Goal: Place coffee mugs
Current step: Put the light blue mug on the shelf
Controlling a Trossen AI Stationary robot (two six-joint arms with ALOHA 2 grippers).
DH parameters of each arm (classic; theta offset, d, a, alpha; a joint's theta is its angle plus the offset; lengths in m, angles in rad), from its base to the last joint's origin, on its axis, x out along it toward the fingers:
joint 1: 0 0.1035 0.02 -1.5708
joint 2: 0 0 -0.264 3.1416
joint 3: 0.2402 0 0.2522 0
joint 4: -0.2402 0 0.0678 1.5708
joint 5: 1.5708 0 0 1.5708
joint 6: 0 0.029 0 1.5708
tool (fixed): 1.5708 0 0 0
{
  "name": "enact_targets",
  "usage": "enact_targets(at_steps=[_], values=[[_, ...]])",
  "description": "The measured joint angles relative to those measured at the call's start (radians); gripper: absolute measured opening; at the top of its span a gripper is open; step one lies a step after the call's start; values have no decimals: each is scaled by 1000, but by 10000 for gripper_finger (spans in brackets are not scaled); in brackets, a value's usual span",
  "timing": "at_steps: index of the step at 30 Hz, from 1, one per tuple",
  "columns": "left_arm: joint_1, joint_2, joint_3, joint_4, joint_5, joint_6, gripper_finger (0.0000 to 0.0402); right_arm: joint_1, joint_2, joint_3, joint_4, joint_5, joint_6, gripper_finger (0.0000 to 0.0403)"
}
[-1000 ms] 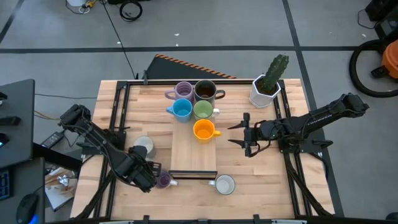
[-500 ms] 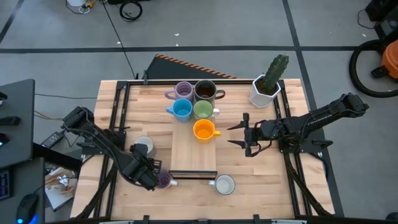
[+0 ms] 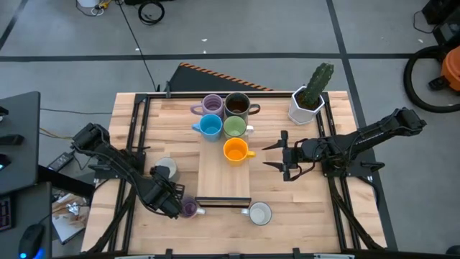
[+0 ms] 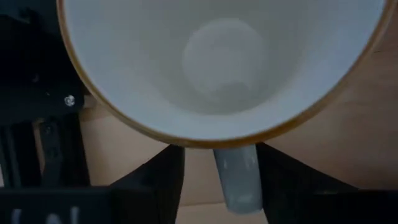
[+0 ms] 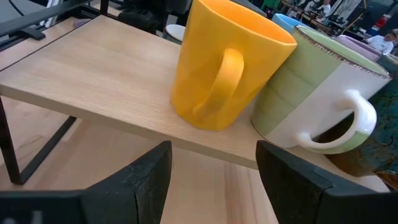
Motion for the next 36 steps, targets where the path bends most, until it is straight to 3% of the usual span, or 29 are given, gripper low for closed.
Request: enact_targets(at_steps=[15, 26, 36], values=[[-3, 0, 1, -33, 51, 165, 59, 0, 0, 0, -3, 0, 19, 216], [-63, 0, 0, -85, 9, 471, 57, 0, 0, 0, 8, 1, 53, 208], [-80, -1, 1, -183, -15, 919, 57, 13, 0, 0, 112, 7, 155, 205]])
